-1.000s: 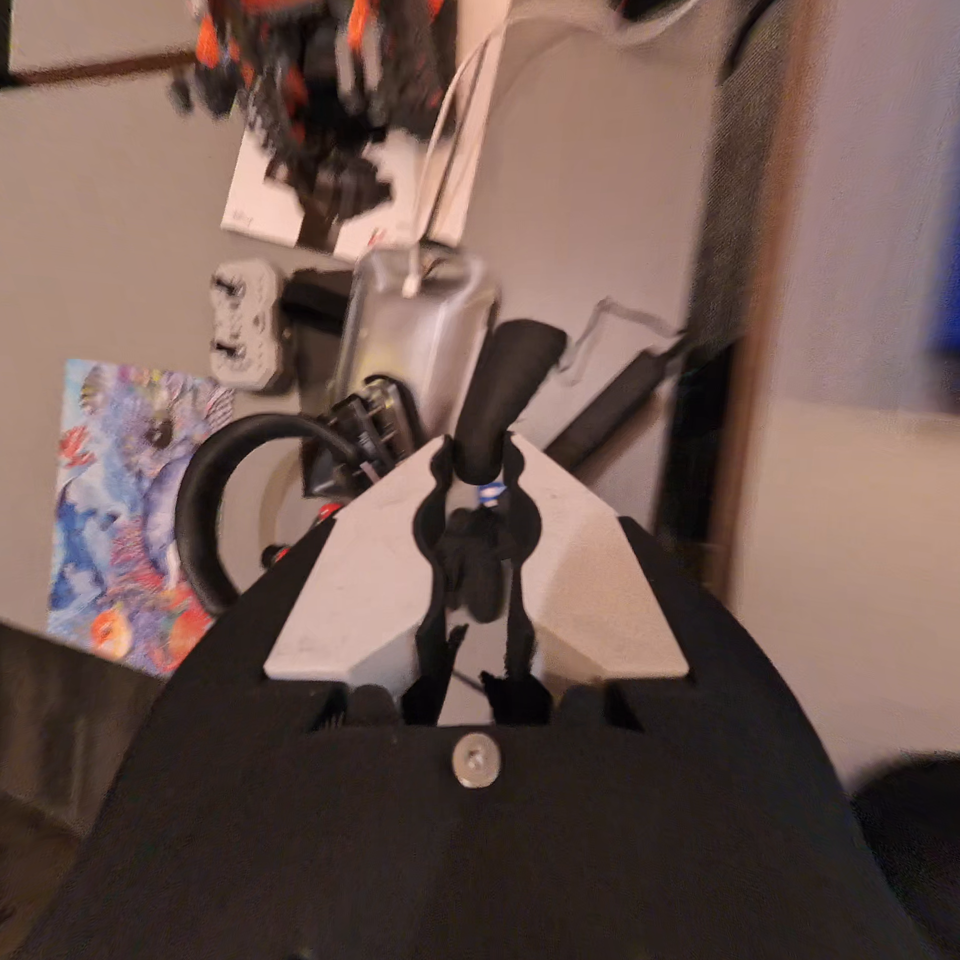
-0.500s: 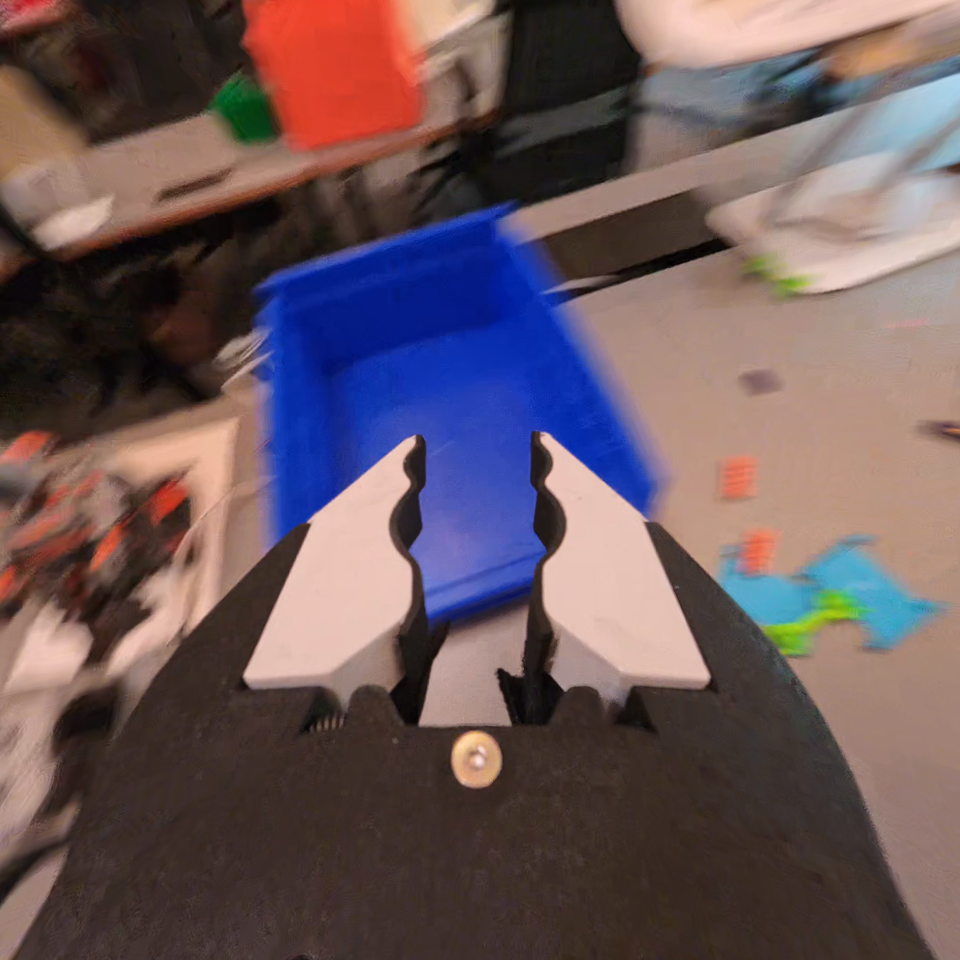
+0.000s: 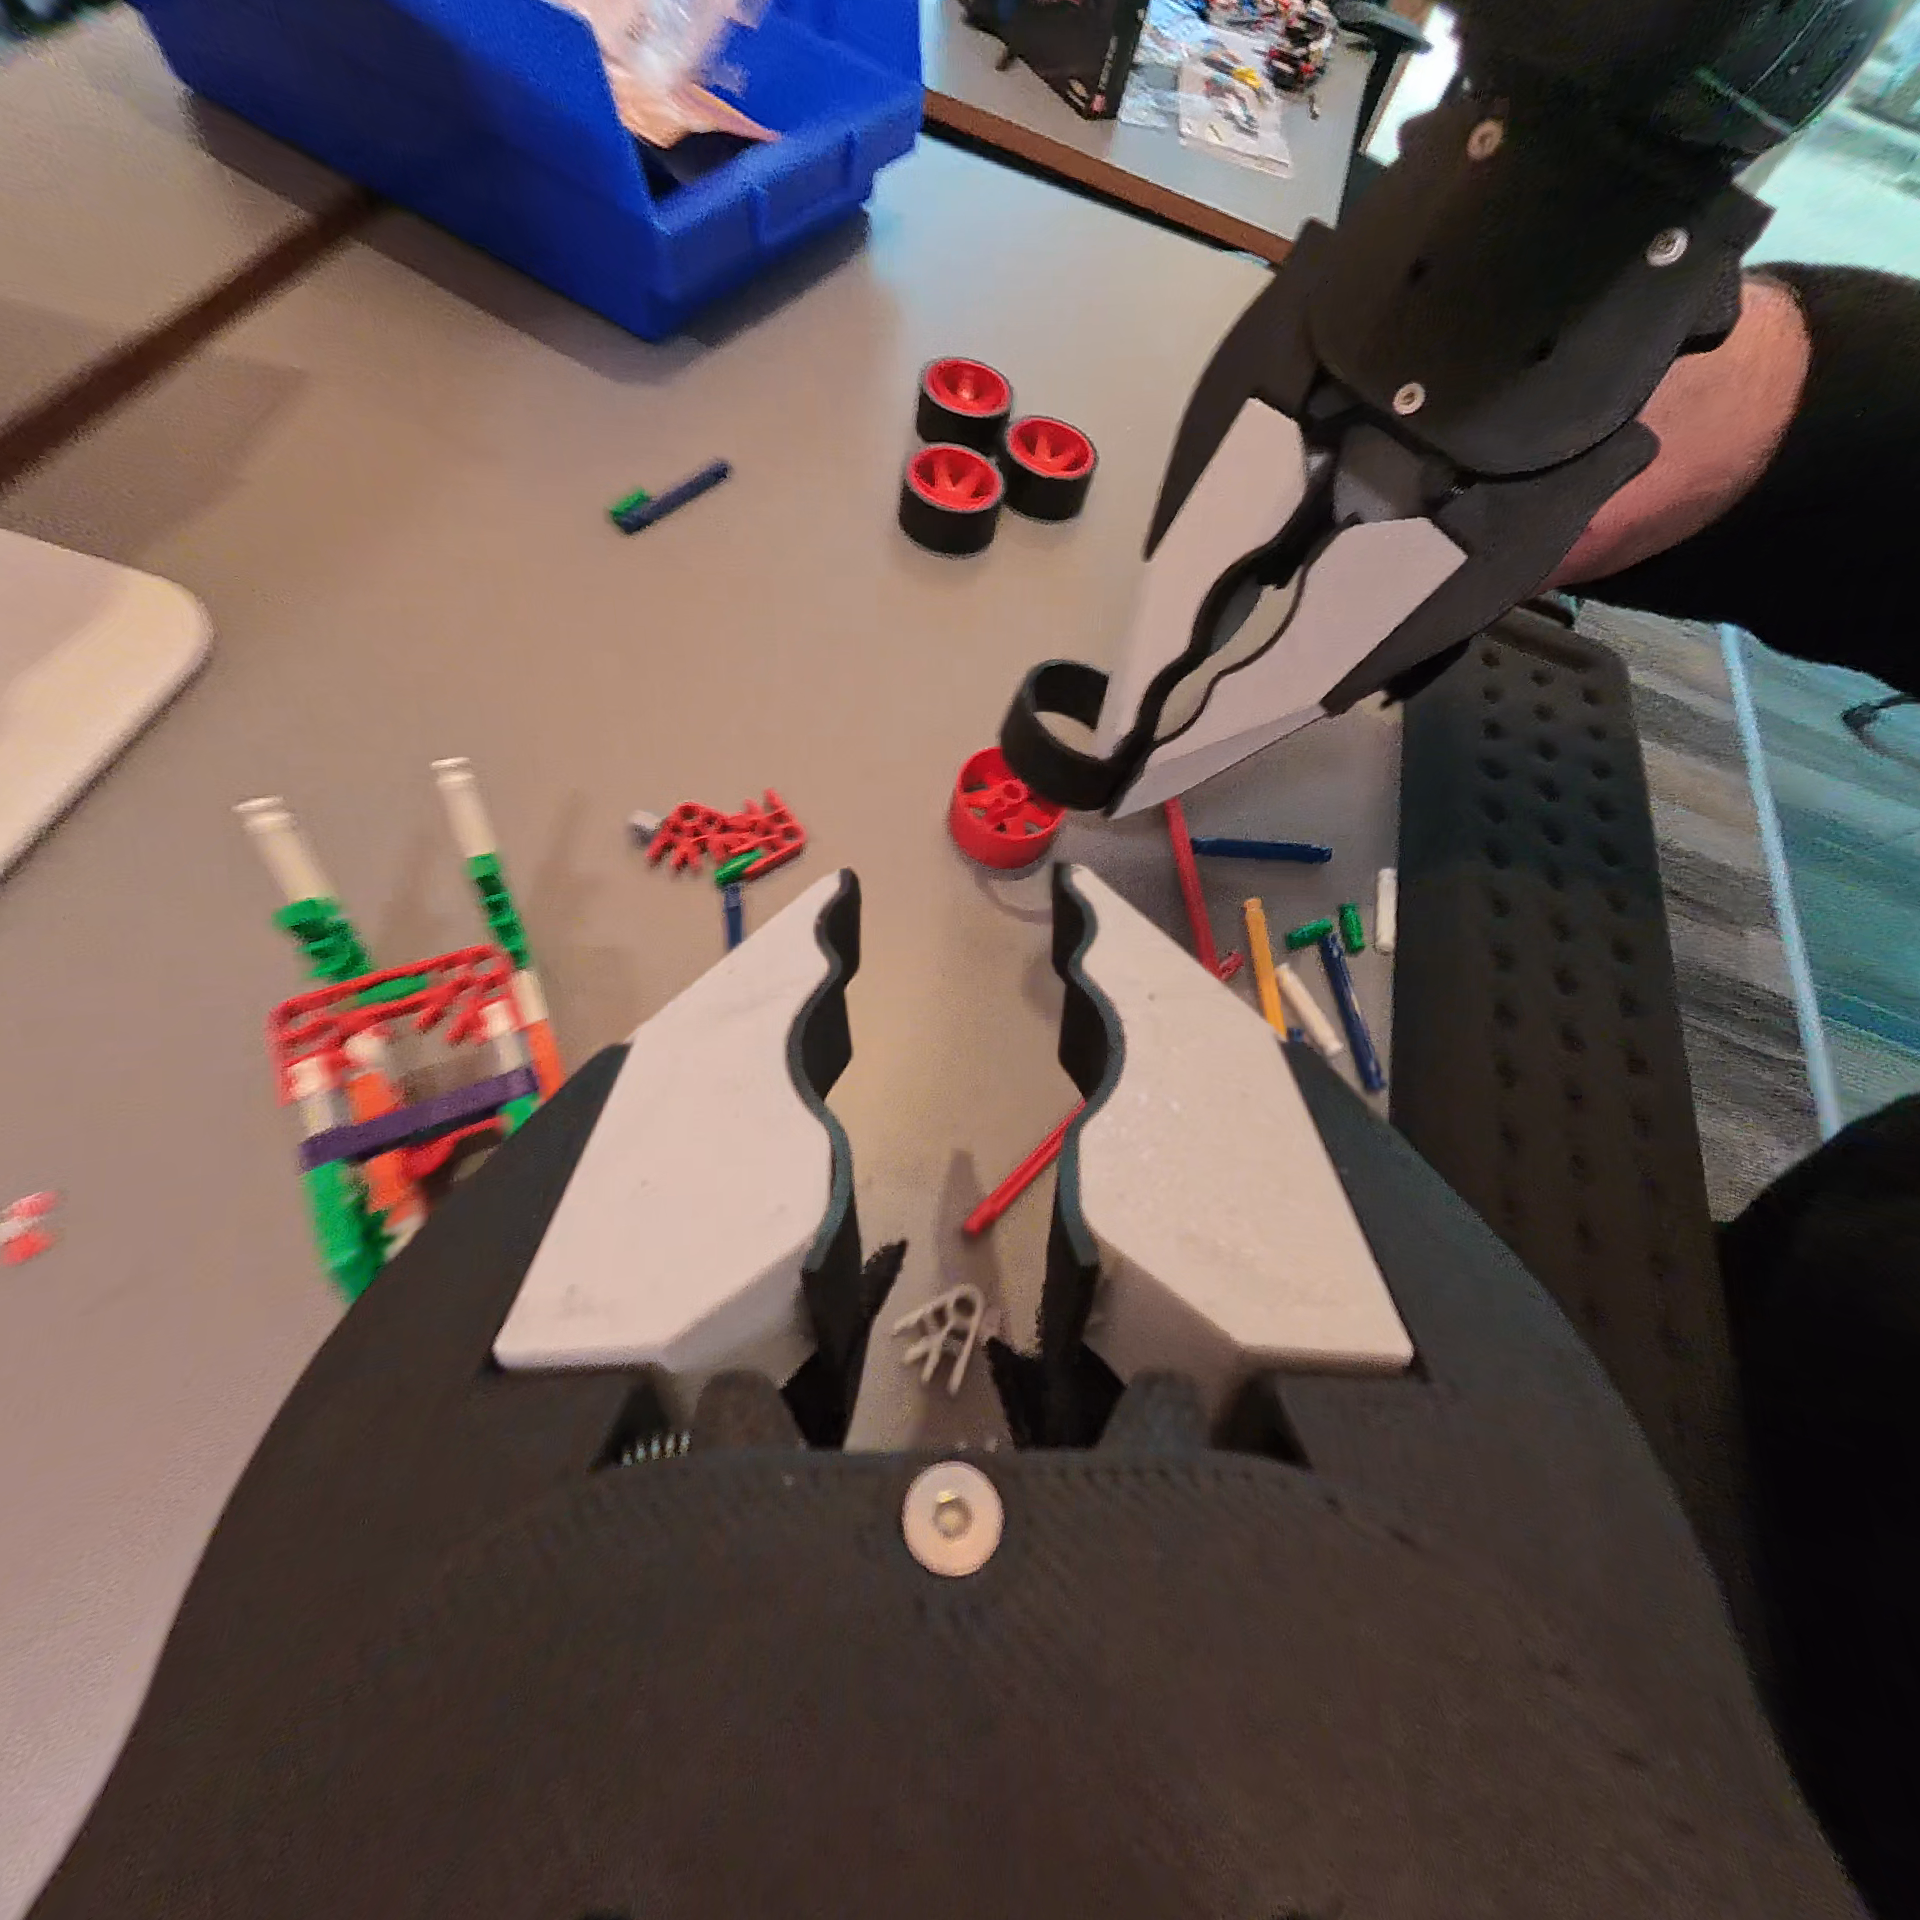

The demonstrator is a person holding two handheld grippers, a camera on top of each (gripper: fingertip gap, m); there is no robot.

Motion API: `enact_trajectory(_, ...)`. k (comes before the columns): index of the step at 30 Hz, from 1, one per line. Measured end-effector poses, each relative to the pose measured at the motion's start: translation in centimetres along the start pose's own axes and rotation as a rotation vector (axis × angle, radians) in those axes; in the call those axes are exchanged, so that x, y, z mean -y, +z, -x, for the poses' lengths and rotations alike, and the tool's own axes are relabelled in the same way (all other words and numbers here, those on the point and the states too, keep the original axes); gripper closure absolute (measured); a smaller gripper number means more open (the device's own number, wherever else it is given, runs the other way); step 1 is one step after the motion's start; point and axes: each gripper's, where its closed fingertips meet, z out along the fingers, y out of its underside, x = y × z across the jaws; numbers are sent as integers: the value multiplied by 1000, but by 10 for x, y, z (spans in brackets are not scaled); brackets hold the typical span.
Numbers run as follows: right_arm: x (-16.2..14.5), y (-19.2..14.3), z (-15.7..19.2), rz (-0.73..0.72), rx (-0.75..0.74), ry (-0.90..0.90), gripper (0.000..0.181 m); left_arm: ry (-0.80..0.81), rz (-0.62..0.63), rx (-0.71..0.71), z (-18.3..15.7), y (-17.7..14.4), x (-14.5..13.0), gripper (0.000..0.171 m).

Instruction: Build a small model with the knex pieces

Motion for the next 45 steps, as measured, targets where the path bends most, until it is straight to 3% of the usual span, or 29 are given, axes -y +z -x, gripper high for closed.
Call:
enact_trajectory(5,-6,13,-3,38,3,-63,181,-38,74,-18,-9,57,-13,139)
enact_trajectory(8,1,4,13,-1,26,-91,181,-125,39,-96,-20,66,-8,132)
enact_trajectory(11,2,-18,29,-112,95,8,181,-129,-31,-171,-25,58,-3,131)
enact_trajectory(15,-19,-47,31,-235,124,158,181,21,113,-65,-5,74,-23,112)
enact_trajectory(19,-39,-49,30,-204,97,179,181,192,299,13,2,106,-39,101)
enact_trajectory(22,-41,-50,29,-209,89,165,181,209,324,0,-2,121,-41,108)
enact_trajectory(25,-42,-53,28,-240,86,174,181,213,323,-12,-8,129,-41,137)
enact_trajectory(33,-43,-44,17,-234,30,97,181,193,348,6,-19,129,-43,131)
enact_trajectory(35,-39,-36,13,-211,-2,38,181,152,331,56,-14,122,-38,103)
enact_trajectory(37,-33,-32,11,-187,-58,-64,181,77,267,34,-20,109,-27,113)
enact_trajectory(39,-31,-29,10,-141,-133,-173,181,-64,146,-88,-40,95,-6,126)
enact_trajectory(41,-28,-26,14,-105,-186,-286,181,-229,59,-227,-57,83,10,121)
enact_trajectory(43,-22,-24,20,-91,-219,-368,181,-326,41,-279,-62,81,10,120)
enact_trajectory(45,-18,-21,29,-76,-223,-429,181,-373,40,-332,-70,81,5,130)
